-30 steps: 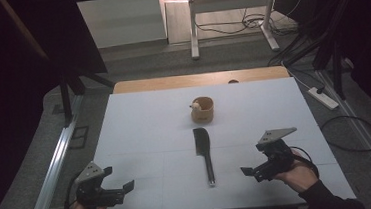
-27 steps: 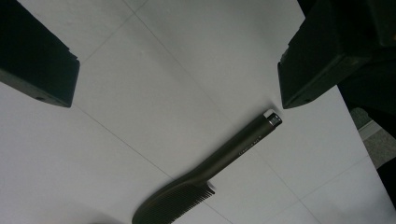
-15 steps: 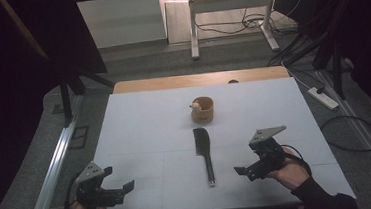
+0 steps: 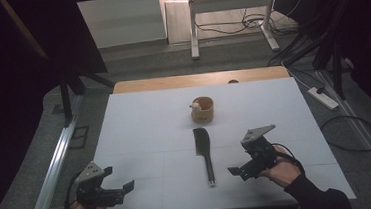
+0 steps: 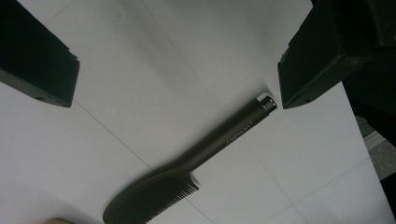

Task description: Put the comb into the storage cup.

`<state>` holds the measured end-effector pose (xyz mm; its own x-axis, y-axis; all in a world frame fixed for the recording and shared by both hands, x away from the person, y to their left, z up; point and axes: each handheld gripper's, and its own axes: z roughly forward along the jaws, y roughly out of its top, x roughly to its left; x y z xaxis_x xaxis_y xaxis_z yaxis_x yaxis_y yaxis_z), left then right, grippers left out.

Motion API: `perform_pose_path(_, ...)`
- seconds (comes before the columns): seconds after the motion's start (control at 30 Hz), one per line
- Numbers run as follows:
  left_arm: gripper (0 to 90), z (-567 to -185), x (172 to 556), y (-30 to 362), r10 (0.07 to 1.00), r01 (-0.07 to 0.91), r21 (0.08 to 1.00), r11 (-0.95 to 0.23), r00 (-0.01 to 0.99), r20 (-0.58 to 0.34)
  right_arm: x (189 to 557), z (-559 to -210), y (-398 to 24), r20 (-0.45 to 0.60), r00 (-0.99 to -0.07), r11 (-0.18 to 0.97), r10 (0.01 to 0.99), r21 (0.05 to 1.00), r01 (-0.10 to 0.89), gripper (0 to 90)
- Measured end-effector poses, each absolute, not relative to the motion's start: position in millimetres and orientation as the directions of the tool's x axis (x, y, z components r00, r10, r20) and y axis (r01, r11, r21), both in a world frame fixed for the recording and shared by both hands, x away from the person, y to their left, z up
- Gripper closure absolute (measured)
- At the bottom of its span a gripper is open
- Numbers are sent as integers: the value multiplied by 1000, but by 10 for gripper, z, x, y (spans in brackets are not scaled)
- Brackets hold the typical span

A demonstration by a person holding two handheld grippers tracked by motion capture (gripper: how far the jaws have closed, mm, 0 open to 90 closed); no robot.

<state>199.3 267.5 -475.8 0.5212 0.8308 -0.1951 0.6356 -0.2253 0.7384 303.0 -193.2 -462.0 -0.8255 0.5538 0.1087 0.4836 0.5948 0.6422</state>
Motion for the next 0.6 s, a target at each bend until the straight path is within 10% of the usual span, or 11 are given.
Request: perform_pose_path(0.6,27,-4759,1996,2676,829,636,737,-227,523,-196,3101,-4657,-1664,77,-851,653,519,607,453,0)
